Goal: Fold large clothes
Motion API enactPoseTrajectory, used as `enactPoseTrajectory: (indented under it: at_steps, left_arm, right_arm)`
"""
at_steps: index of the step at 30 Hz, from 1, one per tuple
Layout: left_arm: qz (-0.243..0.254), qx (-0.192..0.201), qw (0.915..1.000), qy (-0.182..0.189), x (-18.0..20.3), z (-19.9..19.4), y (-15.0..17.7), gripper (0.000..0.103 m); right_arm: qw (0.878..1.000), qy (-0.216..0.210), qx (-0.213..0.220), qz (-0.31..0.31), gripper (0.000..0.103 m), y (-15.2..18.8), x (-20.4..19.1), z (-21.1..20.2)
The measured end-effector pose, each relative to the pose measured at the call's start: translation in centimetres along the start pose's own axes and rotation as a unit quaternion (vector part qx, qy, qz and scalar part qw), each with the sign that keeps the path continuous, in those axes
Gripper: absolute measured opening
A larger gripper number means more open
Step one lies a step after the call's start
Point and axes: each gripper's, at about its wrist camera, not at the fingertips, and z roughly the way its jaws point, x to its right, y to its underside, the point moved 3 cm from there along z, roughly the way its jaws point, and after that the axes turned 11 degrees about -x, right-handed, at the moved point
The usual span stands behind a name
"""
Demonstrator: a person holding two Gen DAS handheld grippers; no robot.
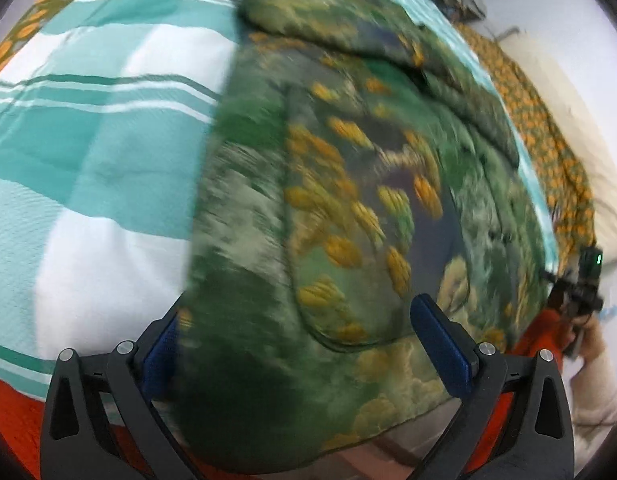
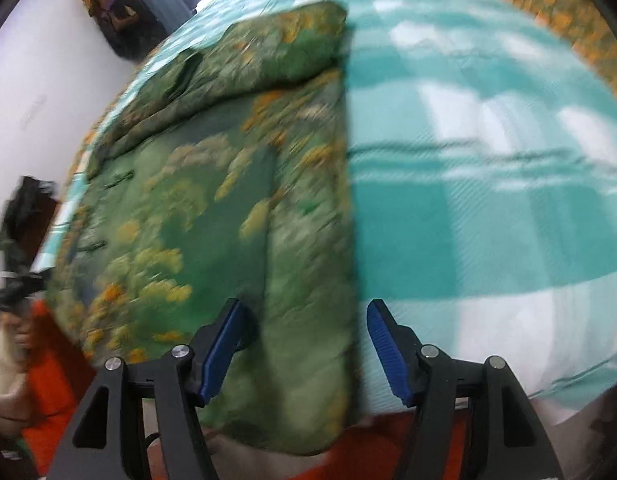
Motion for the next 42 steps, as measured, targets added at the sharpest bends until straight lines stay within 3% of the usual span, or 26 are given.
enactPoseTrajectory:
  at_steps: [1, 2, 3, 4, 6, 7, 9, 13, 17, 23, 26, 30, 34, 35, 38, 39, 42]
  left_arm:
    - [0.012, -0.010, 0.9998, -0.008, 0.6, 0.2, 0.0, 0.100]
    - [0.024, -0.019, 0.9993, -0.022, 1.2, 0.3, 0.1, 0.087]
    - [0.031, -0.024, 0.9987, -0.033, 1.5, 0.1, 0.3, 0.064]
    - [0.035, -0.028, 0.9982, -0.041, 1.4, -0.2, 0.7, 0.056]
    - [0.019, -0.029, 0.9993, -0.018, 1.0, -1.1, 0.6, 0.023]
    - [0.006, -0.026, 0.9996, 0.009, 0.7, -1.7, 0.5, 0.019]
    - [-0.004, -0.015, 0.9996, 0.024, 0.7, -3.0, 0.4, 0.016]
    - [0.009, 0.011, 0.9989, 0.044, 1.8, -6.8, 1.1, 0.015]
    - [0.022, 0.008, 0.9990, 0.039, 2.3, -9.6, 3.2, 0.015]
    - [0.016, -0.017, 0.9984, 0.052, 1.1, -14.4, 9.0, 0.015]
    - [-0.004, 0.026, 0.9943, 0.103, 1.0, -17.9, 8.8, 0.015]
    - [-0.009, 0.103, 0.9855, 0.134, 0.2, -20.6, 2.4, 0.016]
    - [-0.030, 0.143, 0.9801, 0.135, -1.4, -17.9, -8.3, 0.021]
    - [-0.037, 0.150, 0.9798, 0.127, -1.9, -16.7, -11.1, 0.029]
    - [-0.057, 0.148, 0.9834, 0.089, -2.7, -12.7, -16.4, 0.045]
    - [-0.068, 0.135, 0.9843, 0.092, -3.1, -10.8, -18.3, 0.053]
    - [-0.113, 0.091, 0.9845, 0.099, -4.6, -7.7, -21.1, 0.059]
  right_arm:
    - [1.000, 0.005, -0.004, -0.005, 0.067, -0.1, -0.3, 0.3]
    - [1.000, 0.009, -0.011, -0.012, 0.067, -0.2, -0.7, 0.6]
    - [1.000, 0.005, -0.018, -0.016, 0.061, -0.2, -1.1, 0.7]
    - [1.000, -0.005, -0.018, -0.018, 0.043, -0.4, -1.6, 0.4]
    - [0.999, -0.029, -0.008, -0.016, 0.028, -0.6, -2.6, -0.6]
    - [0.999, -0.037, -0.001, -0.018, 0.024, -0.7, -3.1, -1.3]
    - [0.999, -0.044, 0.016, -0.024, 0.022, -0.7, -4.4, -2.6]
    - [0.998, -0.047, 0.033, -0.040, 0.019, -0.3, -6.6, -5.1]
    - [0.996, -0.069, 0.027, -0.054, 0.018, 1.7, -8.1, -7.9]
    - [0.989, -0.147, -0.001, -0.032, 0.018, 7.1, -9.4, -12.0]
    - [0.978, -0.206, 0.013, 0.010, 0.017, 8.1, -9.1, -14.1]
    - [0.968, -0.237, 0.079, 0.034, 0.017, 3.1, -7.3, -16.6]
    - [0.961, -0.241, 0.131, 0.035, 0.017, -6.3, -6.5, -14.6]
    - [0.961, -0.233, 0.141, 0.037, 0.017, -8.8, -6.3, -13.6]
    - [0.968, -0.198, 0.150, 0.030, 0.018, -15.5, -5.6, -9.3]
    - [0.970, -0.189, 0.150, 0.033, 0.019, -16.6, -5.4, -8.0]
    - [0.971, -0.180, 0.127, 0.096, 0.026, -19.8, -3.2, -2.7]
